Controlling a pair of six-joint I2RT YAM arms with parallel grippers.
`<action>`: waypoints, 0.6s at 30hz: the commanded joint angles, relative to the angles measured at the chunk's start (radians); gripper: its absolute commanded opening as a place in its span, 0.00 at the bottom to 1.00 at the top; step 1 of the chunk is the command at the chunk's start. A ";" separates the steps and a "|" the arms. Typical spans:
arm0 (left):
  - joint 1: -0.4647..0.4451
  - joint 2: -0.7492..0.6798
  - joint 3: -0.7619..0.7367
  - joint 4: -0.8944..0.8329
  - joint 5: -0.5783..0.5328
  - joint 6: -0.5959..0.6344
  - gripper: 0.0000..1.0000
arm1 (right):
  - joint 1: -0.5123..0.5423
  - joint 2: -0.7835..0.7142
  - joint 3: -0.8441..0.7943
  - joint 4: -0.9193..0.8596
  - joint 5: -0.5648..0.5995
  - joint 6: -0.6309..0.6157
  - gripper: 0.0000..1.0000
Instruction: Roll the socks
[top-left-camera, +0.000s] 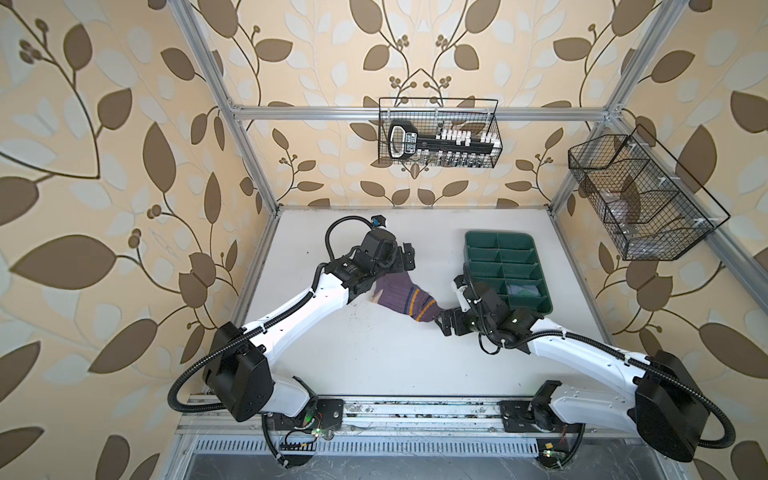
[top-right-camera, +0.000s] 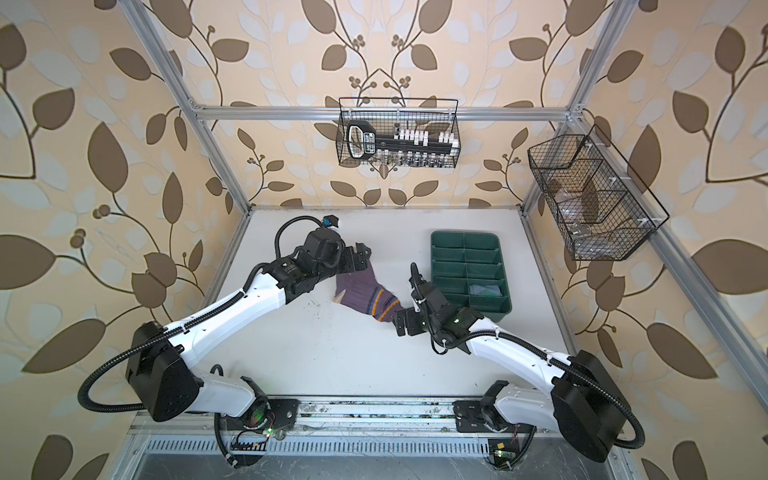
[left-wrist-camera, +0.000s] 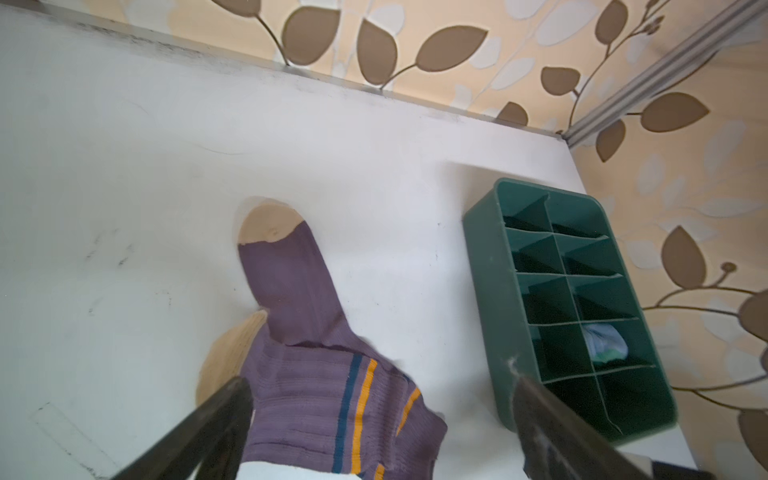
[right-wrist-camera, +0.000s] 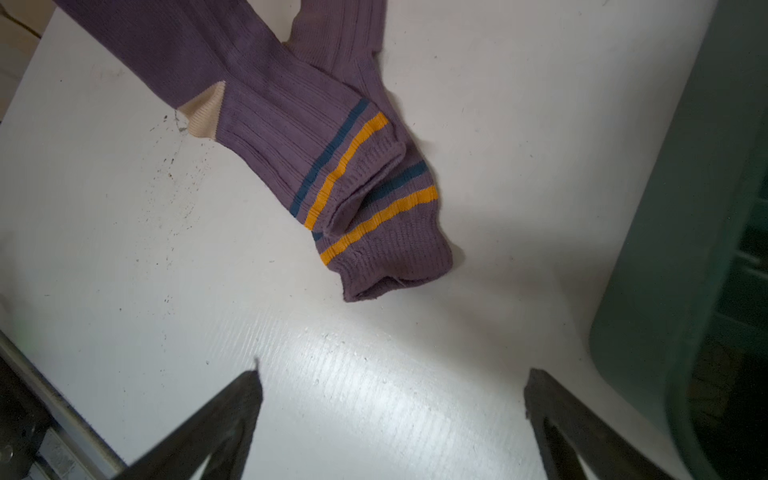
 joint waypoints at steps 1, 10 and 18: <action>0.037 -0.040 0.060 -0.015 0.256 0.019 0.99 | -0.008 -0.044 0.028 -0.013 -0.054 -0.015 1.00; 0.094 -0.151 0.030 -0.046 0.783 0.037 0.99 | -0.058 -0.309 0.023 -0.023 -0.099 -0.022 1.00; 0.096 -0.264 0.044 -0.082 0.895 0.112 0.99 | -0.061 -0.435 0.008 0.025 -0.224 -0.051 1.00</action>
